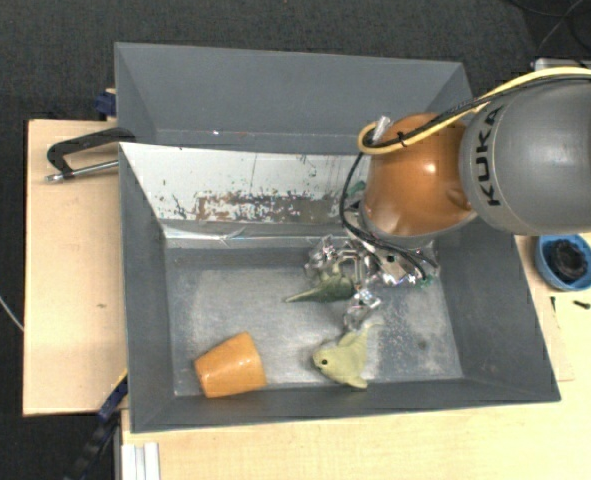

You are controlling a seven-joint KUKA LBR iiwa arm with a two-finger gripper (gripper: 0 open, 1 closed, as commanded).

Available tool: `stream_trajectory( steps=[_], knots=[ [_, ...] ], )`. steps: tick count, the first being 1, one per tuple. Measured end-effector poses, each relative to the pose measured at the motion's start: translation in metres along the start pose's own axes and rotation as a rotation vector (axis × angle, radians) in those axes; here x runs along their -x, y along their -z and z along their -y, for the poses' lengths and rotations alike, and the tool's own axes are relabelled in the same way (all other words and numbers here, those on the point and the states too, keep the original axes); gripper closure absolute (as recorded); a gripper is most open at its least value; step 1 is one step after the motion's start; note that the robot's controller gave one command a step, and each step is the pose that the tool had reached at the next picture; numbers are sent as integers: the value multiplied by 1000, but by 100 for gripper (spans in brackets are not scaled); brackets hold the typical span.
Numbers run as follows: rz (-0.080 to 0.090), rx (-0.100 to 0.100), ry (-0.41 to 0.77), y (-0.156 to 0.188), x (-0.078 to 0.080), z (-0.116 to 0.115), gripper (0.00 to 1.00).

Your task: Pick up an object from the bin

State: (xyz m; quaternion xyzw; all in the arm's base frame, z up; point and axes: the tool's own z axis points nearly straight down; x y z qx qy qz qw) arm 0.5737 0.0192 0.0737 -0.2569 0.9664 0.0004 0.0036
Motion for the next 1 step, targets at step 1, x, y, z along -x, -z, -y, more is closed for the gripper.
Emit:
stream_trajectory(
  steps=[1],
  knots=[
    [1, 2, 2, 1, 2, -2, 100]
  ],
)
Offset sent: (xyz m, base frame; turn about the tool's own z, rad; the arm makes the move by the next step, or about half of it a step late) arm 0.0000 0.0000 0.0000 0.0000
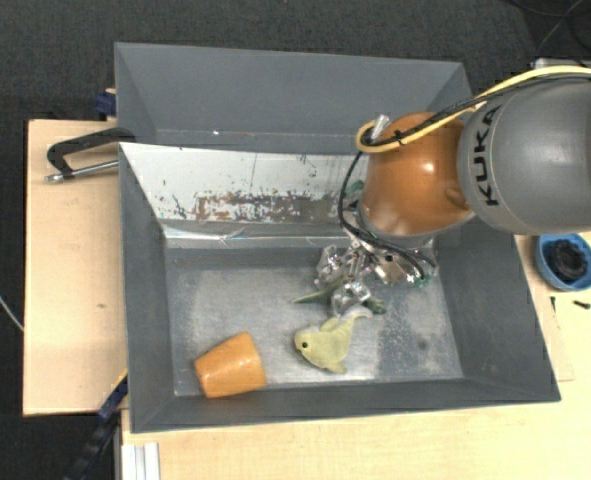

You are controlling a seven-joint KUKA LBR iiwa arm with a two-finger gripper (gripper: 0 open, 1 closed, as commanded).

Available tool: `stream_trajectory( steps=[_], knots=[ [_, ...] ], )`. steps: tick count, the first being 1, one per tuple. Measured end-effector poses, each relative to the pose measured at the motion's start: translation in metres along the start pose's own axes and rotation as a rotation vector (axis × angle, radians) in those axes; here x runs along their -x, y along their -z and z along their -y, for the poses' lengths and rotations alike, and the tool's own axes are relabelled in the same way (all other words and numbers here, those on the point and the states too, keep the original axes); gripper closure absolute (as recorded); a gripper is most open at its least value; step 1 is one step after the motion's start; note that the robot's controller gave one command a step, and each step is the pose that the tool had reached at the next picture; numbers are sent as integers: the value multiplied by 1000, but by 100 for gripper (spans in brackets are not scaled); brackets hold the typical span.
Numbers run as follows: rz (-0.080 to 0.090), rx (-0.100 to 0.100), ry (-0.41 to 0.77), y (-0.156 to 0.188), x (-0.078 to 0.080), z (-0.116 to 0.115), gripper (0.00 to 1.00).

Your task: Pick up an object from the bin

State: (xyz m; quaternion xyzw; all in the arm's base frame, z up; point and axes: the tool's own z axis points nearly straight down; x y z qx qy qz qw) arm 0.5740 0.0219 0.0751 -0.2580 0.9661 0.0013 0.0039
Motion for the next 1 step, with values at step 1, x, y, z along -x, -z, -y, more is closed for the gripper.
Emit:
stream_trajectory(
  steps=[1],
  knots=[
    [4, -5, 244, 151, 28, -2, 100]
  ],
)
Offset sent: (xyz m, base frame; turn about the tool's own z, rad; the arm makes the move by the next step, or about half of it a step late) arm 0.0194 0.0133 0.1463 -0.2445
